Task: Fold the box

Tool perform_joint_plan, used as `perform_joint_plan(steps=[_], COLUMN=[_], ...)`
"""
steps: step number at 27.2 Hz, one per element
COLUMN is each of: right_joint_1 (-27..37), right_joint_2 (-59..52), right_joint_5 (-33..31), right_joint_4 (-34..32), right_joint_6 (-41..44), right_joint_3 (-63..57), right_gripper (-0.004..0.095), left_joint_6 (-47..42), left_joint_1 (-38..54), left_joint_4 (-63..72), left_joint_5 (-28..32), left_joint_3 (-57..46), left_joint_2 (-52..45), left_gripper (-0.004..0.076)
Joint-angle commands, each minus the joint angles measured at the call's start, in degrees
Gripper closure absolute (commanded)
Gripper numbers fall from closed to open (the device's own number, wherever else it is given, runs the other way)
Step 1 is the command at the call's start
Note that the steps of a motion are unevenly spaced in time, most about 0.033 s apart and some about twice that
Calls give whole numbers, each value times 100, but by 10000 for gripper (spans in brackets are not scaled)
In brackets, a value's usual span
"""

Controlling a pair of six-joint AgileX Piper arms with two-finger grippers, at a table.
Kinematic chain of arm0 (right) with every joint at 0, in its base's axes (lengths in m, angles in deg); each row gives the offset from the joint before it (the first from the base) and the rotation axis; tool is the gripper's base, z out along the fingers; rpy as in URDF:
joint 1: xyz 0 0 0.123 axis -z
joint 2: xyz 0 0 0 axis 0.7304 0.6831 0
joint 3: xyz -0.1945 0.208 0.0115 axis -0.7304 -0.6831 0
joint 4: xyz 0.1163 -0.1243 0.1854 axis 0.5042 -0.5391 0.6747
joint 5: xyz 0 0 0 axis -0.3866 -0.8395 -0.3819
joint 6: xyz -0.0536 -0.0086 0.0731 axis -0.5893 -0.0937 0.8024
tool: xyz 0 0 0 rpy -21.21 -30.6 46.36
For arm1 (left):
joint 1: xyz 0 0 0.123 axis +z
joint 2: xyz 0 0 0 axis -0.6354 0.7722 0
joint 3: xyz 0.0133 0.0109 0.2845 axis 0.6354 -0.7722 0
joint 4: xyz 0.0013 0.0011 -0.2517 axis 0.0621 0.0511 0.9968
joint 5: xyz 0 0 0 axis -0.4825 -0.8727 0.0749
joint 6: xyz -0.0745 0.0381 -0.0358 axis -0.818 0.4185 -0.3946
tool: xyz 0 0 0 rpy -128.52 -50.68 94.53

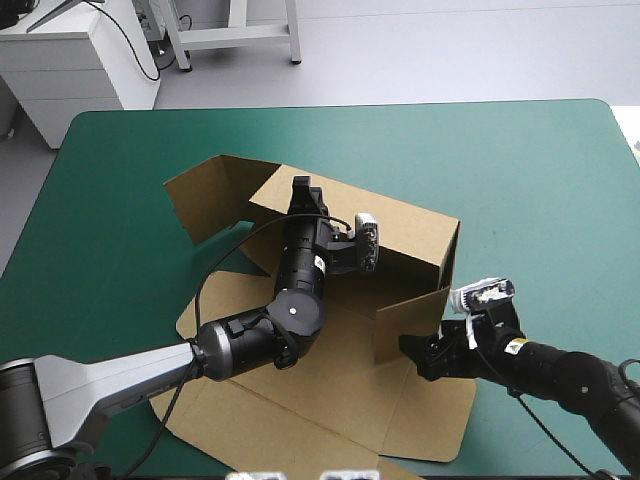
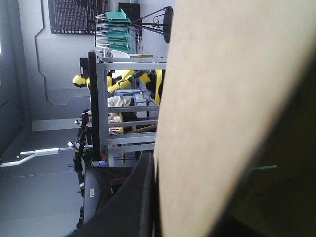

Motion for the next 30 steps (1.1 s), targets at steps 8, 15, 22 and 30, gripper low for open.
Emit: perform_joint_plan(steps=[8,15,22,30], right_joint_1=[-1406,-1519,-2178,-1824], right_joint_2=[0,324,1077,1394], right_joint_5=[822,2065,2394,2456], right_joint_4=[-5858,-6362,-6291,-6423], right_joint_6=[5494,6129,6129,6159], right_joint_3=[175,175,254,687], right_gripper=[194,194,194,194], left_joint_6=[-72,-72,-72,-138], left_joint_1=[-31,-31,-31,-31], left_joint_4=[-357,-357,-357,-357], left_joint_5=[-243,-243,-243,-253], left_joint_3=[203,203,203,203], left_joint_2=[-257,-257,-257,-257], left_gripper=[716,716,716,716])
